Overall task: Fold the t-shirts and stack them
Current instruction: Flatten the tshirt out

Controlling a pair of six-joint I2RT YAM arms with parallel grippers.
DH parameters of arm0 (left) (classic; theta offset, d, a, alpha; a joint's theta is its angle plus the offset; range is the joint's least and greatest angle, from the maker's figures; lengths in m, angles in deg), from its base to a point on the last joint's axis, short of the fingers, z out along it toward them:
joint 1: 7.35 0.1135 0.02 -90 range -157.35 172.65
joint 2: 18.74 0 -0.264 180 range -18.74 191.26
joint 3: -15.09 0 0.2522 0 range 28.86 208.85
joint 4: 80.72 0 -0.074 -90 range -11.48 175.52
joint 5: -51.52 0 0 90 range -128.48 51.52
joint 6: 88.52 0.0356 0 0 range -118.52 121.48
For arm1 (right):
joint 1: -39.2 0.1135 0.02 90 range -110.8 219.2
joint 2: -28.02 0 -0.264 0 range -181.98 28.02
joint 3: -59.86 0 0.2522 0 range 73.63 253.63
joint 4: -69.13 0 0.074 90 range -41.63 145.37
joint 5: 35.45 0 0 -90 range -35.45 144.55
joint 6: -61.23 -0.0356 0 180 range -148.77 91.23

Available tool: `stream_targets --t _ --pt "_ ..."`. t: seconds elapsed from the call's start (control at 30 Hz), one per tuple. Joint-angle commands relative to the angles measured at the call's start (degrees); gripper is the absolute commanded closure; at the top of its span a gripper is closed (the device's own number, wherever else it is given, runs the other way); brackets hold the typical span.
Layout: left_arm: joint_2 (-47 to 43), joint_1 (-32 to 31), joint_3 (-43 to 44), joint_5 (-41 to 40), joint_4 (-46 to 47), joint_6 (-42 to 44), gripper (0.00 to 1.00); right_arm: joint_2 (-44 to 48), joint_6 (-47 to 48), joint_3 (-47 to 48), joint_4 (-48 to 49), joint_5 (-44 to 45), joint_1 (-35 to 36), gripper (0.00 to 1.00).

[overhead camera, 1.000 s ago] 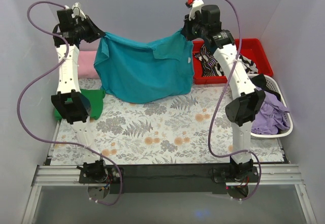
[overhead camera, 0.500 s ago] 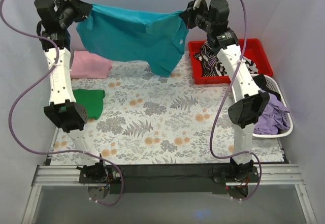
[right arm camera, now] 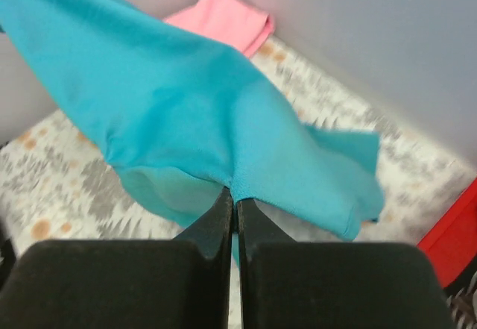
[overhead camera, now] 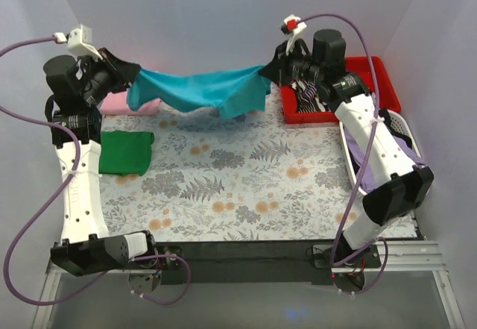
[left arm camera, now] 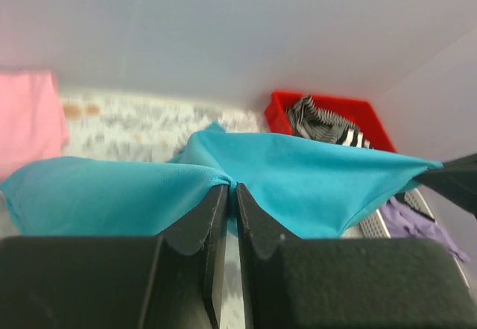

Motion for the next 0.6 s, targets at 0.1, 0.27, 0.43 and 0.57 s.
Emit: stream_targets --t 0.1,0.27,0.43,0.57 --pt "-2.6 0.1 -5.8 -1.3 -23.1 4.1 0.91 15.5 -3.0 -20.9 -9.7 -3.3 2.8 0.99" --pt "-7.1 0.1 -12.8 1.9 -30.2 4.8 0.90 26.1 -8.1 -34.6 -10.6 -4.0 2.9 0.99" --pt "-13.9 -1.5 -29.1 6.8 -29.4 3.8 0.90 32.4 -15.1 -45.0 -15.3 -5.3 3.0 0.99" --pt "-18.2 -3.4 -38.8 10.1 -28.4 0.7 0.89 36.9 -20.6 -51.6 -16.3 -5.7 3.3 0.99"
